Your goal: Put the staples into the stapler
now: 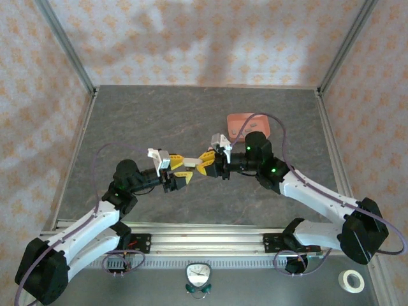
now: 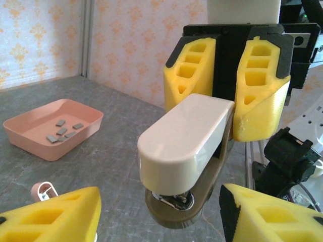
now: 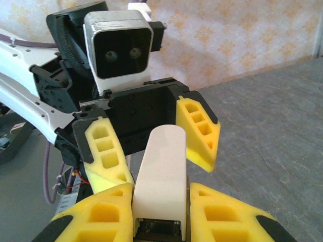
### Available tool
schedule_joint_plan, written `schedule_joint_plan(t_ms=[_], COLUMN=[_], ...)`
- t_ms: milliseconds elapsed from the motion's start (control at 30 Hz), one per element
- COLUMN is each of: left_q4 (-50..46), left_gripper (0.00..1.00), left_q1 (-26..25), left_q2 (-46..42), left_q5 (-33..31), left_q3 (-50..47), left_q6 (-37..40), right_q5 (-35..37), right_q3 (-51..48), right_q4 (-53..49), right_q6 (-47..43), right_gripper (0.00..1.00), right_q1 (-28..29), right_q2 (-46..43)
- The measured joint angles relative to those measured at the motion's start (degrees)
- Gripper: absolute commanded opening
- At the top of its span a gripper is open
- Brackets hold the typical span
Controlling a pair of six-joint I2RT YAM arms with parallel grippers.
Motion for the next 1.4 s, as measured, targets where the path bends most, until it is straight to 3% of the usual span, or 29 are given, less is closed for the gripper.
schedule_joint_plan(t_ms=[367,567,767,1000,1067,1233,1400], left_q4=[2.4,1.2,-2.6,-7.1,-8.6,-17.7,-35.9], left_gripper=[0.40,0.46,0.45,0.28,0.21,0.05,0.02], left_q1=[0.0,0.0,0.0,0.1,0.1,0.1,0.0], left_q2=[1.8,2.4,2.4,2.4,2.4,2.4,2.4], left_q5=[5.9,8.0,9.1,10.1,10.4,10.0,7.1], left_q3=[1.7,2.7,4.0,5.3,5.7,9.0,16.4], left_q6=[0.0,0.7,3.4,6.7,7.6,12.6,25.1], right_q5=[-1.7,-2.4,-2.7,-3.8,-4.2,-2.4,3.0], right_q3=[0.4,0.5,0.5,0.5,0.5,0.8,5.2], right_q4=[-1.5,-1.7,-1.9,-2.3,-2.8,-5.8,-16.1], right_q6=[-2.1,-2.5,-2.5,-2.7,-3.1,-4.3,-8.2], right_gripper=[0.16,0.16,0.16,0.16,0.21,0.49,0.57], right_q1=[-0.1,-0.1,-0.2,-0.2,-0.2,-0.4,-0.3], right_q2=[0.2,0.2,0.2,0.2,0.2,0.2,0.2])
